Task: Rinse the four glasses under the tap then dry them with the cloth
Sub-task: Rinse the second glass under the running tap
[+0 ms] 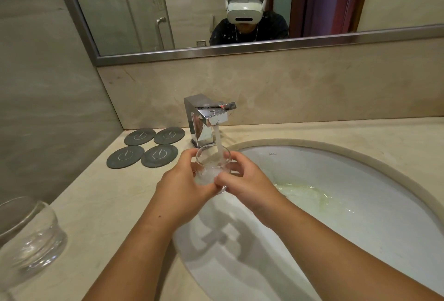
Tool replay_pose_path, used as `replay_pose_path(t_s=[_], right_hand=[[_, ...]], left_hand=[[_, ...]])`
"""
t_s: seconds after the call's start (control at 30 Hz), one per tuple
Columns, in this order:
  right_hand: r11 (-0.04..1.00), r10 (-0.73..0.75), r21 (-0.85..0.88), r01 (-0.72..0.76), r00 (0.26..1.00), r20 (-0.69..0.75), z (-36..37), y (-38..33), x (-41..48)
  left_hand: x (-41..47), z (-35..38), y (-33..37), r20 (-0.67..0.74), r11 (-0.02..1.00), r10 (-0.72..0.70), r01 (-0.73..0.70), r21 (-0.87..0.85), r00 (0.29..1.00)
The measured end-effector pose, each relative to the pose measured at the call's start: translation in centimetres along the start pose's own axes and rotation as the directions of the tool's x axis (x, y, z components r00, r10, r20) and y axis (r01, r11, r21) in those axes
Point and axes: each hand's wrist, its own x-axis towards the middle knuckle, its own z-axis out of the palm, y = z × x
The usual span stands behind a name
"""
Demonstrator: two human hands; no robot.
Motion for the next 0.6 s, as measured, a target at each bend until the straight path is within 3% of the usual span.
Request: replay_pose_path(t_s=[0.37, 0.6], right_hand=[[0.995, -0.076, -0.07, 0.075, 0.997, -0.008, 0.1, 0.03, -0.06], [0.995, -0.089, -0.059, 0.086, 0.994, -0.065, -0.26, 0.07, 0.12]], left_hand=[[0.21, 0.75, -0.13, -0.055, 0.999, 0.035, -0.037, -0.038, 0.998], [0.16, 1.0, -0.07, 0.053, 0.997, 0.028, -0.024, -0.069, 0.998]])
